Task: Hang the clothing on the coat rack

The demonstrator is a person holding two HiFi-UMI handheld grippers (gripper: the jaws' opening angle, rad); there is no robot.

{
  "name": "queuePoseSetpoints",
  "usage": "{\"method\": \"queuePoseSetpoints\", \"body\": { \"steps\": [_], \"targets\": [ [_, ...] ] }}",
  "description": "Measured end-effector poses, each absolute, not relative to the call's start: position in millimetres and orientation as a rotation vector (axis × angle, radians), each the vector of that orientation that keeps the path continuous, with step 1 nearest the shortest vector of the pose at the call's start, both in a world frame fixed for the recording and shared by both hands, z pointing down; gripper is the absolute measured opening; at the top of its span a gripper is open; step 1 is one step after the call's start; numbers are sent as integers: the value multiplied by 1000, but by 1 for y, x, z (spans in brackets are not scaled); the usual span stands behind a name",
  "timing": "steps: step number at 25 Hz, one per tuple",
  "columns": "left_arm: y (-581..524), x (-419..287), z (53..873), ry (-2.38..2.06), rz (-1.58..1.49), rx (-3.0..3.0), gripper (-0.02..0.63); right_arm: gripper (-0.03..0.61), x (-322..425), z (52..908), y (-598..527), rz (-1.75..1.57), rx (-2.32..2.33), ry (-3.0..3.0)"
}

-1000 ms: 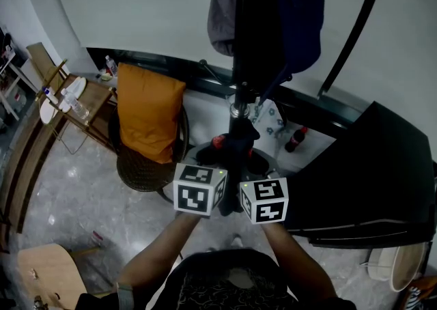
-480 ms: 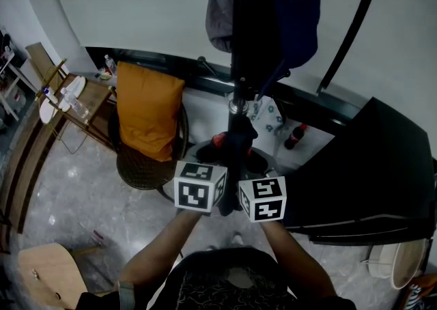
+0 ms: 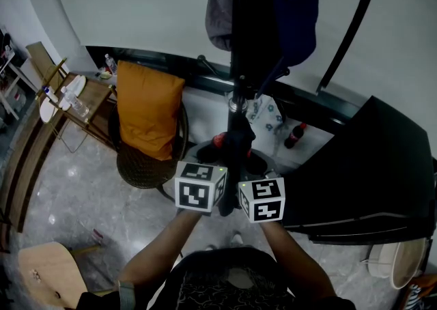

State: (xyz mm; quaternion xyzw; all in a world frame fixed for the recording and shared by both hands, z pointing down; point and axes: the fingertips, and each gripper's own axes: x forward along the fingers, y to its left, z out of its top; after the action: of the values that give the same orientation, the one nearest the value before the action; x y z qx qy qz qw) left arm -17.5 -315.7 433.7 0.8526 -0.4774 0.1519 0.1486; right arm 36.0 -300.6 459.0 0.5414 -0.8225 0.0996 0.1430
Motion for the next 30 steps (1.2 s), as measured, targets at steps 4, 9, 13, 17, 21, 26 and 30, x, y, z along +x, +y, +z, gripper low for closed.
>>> {"method": "queuePoseSetpoints", "body": {
  "steps": [4,9,13,17,21,26,30],
  "targets": [
    [-314,-18,435,-1377,443,2450,34,32,35,461,-298,292,1550,-2372],
    [-312,-16,436,-1379,436,2451,34,32,33,465,-295,295,1534,-2377],
    [-310,-15,438,-1379,436,2452,34,32,33,468,-293,298,1528,-2376],
    [-308,-14,437,-1384,433,2460,34,32,32,468,-291,286,1518,-2375],
    [-307,-13,437,-1387,436,2463,34,32,31,470,-290,279,1509,-2374],
    [-306,-12,440,-1367,441,2460,35,35,32,471,-289,267,1513,-2358],
    [-305,-12,439,-1369,451,2463,35,35,33,471,-288,269,1518,-2355]
  ]
}}
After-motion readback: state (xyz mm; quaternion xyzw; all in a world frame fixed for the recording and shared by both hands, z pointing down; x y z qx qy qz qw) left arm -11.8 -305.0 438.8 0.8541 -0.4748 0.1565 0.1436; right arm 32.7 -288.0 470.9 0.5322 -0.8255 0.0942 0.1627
